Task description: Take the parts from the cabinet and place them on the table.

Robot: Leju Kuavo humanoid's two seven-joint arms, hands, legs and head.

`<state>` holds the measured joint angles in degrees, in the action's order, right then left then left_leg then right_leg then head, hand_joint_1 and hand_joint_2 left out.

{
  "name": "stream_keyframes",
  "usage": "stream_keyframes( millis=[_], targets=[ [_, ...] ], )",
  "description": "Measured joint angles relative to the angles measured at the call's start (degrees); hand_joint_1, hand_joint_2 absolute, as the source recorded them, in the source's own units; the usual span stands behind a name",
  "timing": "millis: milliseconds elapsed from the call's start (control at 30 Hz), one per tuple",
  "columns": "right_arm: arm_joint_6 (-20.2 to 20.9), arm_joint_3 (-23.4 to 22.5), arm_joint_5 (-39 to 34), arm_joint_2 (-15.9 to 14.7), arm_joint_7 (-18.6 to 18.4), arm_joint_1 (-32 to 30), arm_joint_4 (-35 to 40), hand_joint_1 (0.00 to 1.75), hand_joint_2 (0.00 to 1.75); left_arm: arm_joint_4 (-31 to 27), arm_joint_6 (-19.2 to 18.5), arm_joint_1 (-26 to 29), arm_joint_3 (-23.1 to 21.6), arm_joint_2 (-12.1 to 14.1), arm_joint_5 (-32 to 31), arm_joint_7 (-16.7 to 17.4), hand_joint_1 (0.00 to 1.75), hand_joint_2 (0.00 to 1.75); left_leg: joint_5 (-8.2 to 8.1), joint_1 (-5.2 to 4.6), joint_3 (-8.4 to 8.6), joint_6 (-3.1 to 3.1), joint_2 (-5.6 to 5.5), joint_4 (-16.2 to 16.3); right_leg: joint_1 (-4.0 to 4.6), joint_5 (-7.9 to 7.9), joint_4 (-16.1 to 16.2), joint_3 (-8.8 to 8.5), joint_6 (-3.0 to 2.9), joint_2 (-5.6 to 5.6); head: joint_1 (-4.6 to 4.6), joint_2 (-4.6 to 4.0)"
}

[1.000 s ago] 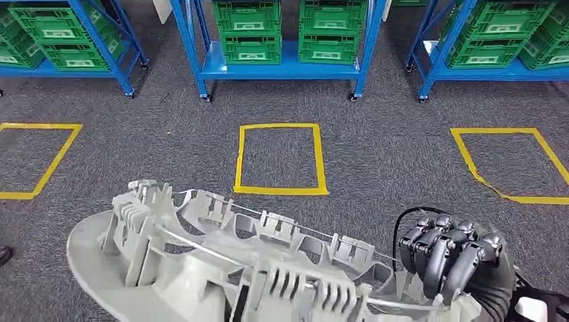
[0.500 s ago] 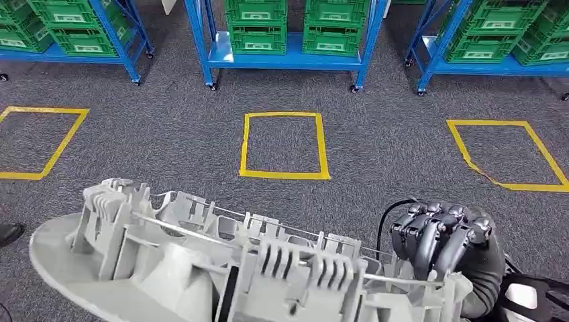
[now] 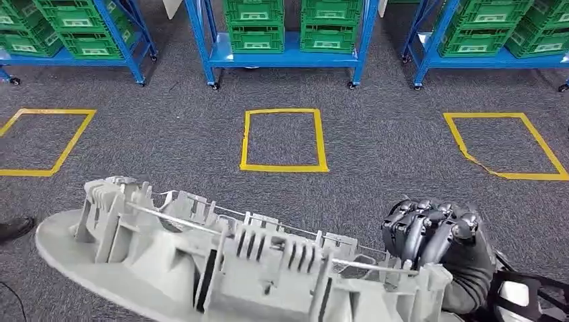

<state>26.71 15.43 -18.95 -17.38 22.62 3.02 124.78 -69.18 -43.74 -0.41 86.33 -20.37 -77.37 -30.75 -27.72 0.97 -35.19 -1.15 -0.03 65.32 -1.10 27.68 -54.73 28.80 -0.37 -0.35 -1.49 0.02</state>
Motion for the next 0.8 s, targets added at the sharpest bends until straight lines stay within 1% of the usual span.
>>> stream_keyframes(
  millis=[33, 67, 100, 133, 167, 200, 233, 267, 300, 333, 367, 400, 433, 467, 500, 533, 567, 600, 667, 700, 733, 767, 800],
  targets=[
    [0.0, 0.0, 0.2, 0.0, 0.0, 0.0, 0.0, 1.75, 1.75, 0.0, 0.0, 0.0, 0.0, 0.0, 0.2, 0.0, 0.0, 0.0, 1.4, 0.0, 3.88, 0.2, -0.1, -5.8, -0.01, -0.11, -0.1, 0.02, 0.19, -0.01, -0.02, 0.0],
    [-0.1, 0.0, 0.3, -0.1, 0.0, 0.0, 0.0, 1.75, 1.75, -0.1, 0.0, 0.0, 0.0, 0.1, 0.4, 0.0, 0.0, 0.0, 0.32, -0.21, 5.83, 0.57, -0.34, -9.1, 0.18, -0.29, -0.1, 0.23, 0.46, -0.03, 0.07, 0.0],
    [-0.1, 0.0, 0.4, -0.2, 0.0, 0.1, 0.0, 1.75, 1.75, -0.1, 0.0, 0.1, 0.0, 0.0, 0.5, 0.0, 0.0, 0.0, 0.46, -0.45, 6.0, 0.83, -0.32, -9.6, 0.25, -0.59, -0.1, 0.56, 0.94, -0.06, 0.09, 0.0],
    [-0.1, 0.0, 0.4, -0.2, 0.1, 0.0, 0.0, 1.75, 1.75, -0.1, 0.0, 0.2, 0.0, 0.0, 0.5, 0.1, 0.0, 0.0, 0.45, -0.62, 5.65, 1.0, -0.28, -9.6, 0.22, -0.77, -0.1, 0.72, 1.22, -0.07, 0.02, 0.0],
    [-0.1, 0.1, 0.4, -0.2, 0.2, 0.1, 0.0, 1.75, 1.75, -0.1, 0.1, 0.2, 0.0, 0.1, 0.6, 0.1, 0.0, 0.0, 0.53, -0.8, 5.47, 1.35, -0.27, -9.6, 0.06, -0.98, -0.1, 0.87, 1.55, -0.07, 0.07, 0.0],
    [-0.1, 0.1, 0.4, -0.2, 0.2, 0.1, 0.0, 1.75, 1.75, -0.2, 0.1, 0.2, 0.0, 0.1, 0.8, 0.1, 0.0, 0.0, 0.9, -0.86, 5.39, 1.94, -0.23, -10.0, 0.1, -1.22, 0.1, 0.88, 1.96, -0.06, 0.02, 0.0],
    [-0.1, 0.1, 0.4, -0.4, 0.2, 0.1, 0.0, 1.75, 1.75, -0.2, 0.1, 0.2, 0.0, 0.0, 1.0, 0.1, 0.0, 0.0, 1.62, -0.29, 5.66, 2.82, 0.01, -11.0, -0.11, -0.66, -0.5, 1.52, 1.94, -0.05, 0.11, 0.0],
    [-0.1, 0.2, 0.4, -0.5, 0.1, 0.3, 0.0, 1.75, 1.75, -0.2, 0.1, 0.2, 0.0, -0.1, 1.2, 0.2, 0.0, 0.0, 1.85, -0.48, 5.48, 3.17, 0.06, -11.1, 0.02, 0.79, -2.6, 2.62, 1.63, 0.02, 0.18, 0.0],
    [-0.1, 0.4, 0.5, -0.5, 0.0, 0.4, 0.0, 1.75, 1.75, -0.2, 0.1, 0.2, 0.0, -0.1, 1.4, 0.3, 0.0, 0.0, 2.04, -0.52, 5.08, 3.46, 0.13, -11.0, -0.03, 2.95, -7.1, 4.72, 1.22, 0.06, 0.24, 0.0],
    [-0.1, 0.5, 0.5, -0.5, -0.1, 0.4, 0.0, 1.75, 1.75, -0.2, 0.1, 0.2, 0.0, -0.1, 1.6, 0.5, 0.0, 0.0, 2.22, -0.68, 4.76, 3.7, 0.17, -11.0, -0.03, 5.07, -12.5, 7.24, 1.0, 0.07, 0.24, 0.0],
    [-0.1, 0.7, 0.5, -0.5, -0.5, 0.4, 0.0, 1.75, 1.75, -0.2, 0.1, 0.2, 0.0, -0.1, 1.8, 0.6, 0.0, 0.0, 2.38, -0.82, 4.45, 3.81, 0.18, -11.0, -0.08, 6.6, -17.1, 9.39, 1.03, 0.09, 0.24, 0.0],
    [-0.1, 0.8, 0.7, -0.5, -0.8, 0.4, 0.0, 1.75, 1.75, -0.2, 0.1, 0.2, 0.0, -0.1, 1.9, 0.8, 0.0, 0.0, 2.53, -0.9, 4.16, 3.8, 0.17, -10.8, -0.11, 7.07, -19.8, 10.62, 1.38, 0.09, 0.22, 0.0],
    [-0.1, 1.1, 1.1, -0.5, -1.2, 0.4, -0.1, 1.75, 1.75, -0.2, 0.1, 0.2, 0.0, -0.1, 2.2, 1.0, 0.0, 0.0, 2.61, -0.91, 3.95, 3.68, -0.46, -10.7, -0.13, 6.4, -18.9, 10.09, 1.9, 0.09, 0.22, 0.0],
    [0.1, 1.3, 1.5, -0.5, -1.5, 0.4, -0.1, 1.75, 1.75, -0.2, 0.0, 0.2, 0.0, -0.1, 2.4, 1.0, 0.0, 0.0, 2.67, -0.91, 3.83, 3.59, -0.66, -10.5, -0.17, 5.15, -16.0, 8.42, 2.4, 0.1, 0.22, 0.0],
    [0.3, 1.5, 2.0, -0.5, -1.7, 0.5, -0.1, 1.75, 1.75, -0.2, 0.0, 0.2, 0.0, -0.1, 2.5, 1.0, 0.0, 0.0, 2.7, -0.91, 3.67, 3.52, -1.05, -10.2, -0.26, 3.14, -10.6, 5.5, 2.99, 0.25, 0.24, 0.0],
    [0.4, 1.7, 2.5, -0.5, -1.8, 0.5, -0.1, 1.75, 1.75, -0.2, 0.0, 0.2, 0.0, -0.2, 2.5, 1.0, 0.0, 0.0, 2.67, -0.89, 3.38, 3.38, -1.47, -9.7, -0.38, 1.19, -4.5, 2.13, 3.29, 1.07, 0.24, 0.0],
    [0.4, 1.9, 2.7, -0.5, -1.9, 0.6, -0.1, 1.75, 1.75, -0.2, -0.1, 0.2, 0.0, -0.2, 2.5, 1.0, 0.0, 0.0, 2.58, -0.93, 2.86, 3.18, -1.8, -9.1, -0.51, 1.08, -1.2, 0.72, 2.84, 2.64, 0.26, 0.0],
    [0.4, 2.2, 3.0, -0.5, -1.9, 0.6, 0.0, 1.75, 1.75, -0.2, -0.1, 0.2, 0.0, -0.2, 2.5, 1.0, 0.0, 0.0, 2.49, -1.29, 2.35, 2.71, -2.17, -8.5, -0.23, 0.83, -1.4, 1.07, 2.02, 1.74, 0.09, 0.0],
    [0.6, 2.4, 3.2, -0.5, -1.9, 0.8, 0.0, 1.75, 1.75, -0.2, -0.1, 0.3, 0.0, -0.2, 2.4, 0.9, 0.0, 0.0, 2.91, -1.04, 1.86, 2.06, -2.5, -8.7, 0.15, 0.62, -1.6, 1.39, 1.39, 1.28, 0.11, 0.0],
    [0.9, 2.6, 3.2, -0.5, -1.9, 0.9, 0.0, 1.75, 1.75, -0.2, -0.1, 0.4, 0.0, -0.2, 2.2, 0.7, 0.0, 0.0, 3.14, -0.95, 1.64, 1.65, -2.9, -8.7, 0.1, 0.31, -1.5, 1.13, 0.94, 0.91, 0.2, 0.0],
    [1.2, 2.7, 3.4, -0.5, -2.0, 1.1, 0.0, 1.75, 1.75, -0.2, -0.1, 0.4, 0.0, -0.2, 2.1, 0.5, 0.0, 0.0, 2.96, -0.87, 1.44, 1.56, -2.85, -8.3, -0.46, 0.03, -1.3, 1.22, 0.62, 0.49, 0.24, 0.0],
    [1.2, 2.8, 3.6, -0.5, -2.1, 1.2, 0.0, 1.75, 1.75, -0.2, -0.1, 0.5, 0.0, -0.2, 1.8, 0.3, 0.0, 0.0, 1.57, -0.91, 0.63, 1.13, -1.79, -6.8, -0.43, -0.05, -1.3, 1.22, 0.41, 0.17, -0.09, 0.0],
    [1.2, 2.8, 3.6, -0.3, -2.1, 1.2, 0.1, 1.75, 1.75, -0.2, -0.1, 0.4, 0.0, -0.2, 1.7, 0.3, 0.0, 0.0, -0.66, -0.72, -0.68, 0.74, -1.09, -3.6, -0.41, -0.06, -1.3, 1.23, 0.36, -0.14, -0.48, 0.0]
  ],
)
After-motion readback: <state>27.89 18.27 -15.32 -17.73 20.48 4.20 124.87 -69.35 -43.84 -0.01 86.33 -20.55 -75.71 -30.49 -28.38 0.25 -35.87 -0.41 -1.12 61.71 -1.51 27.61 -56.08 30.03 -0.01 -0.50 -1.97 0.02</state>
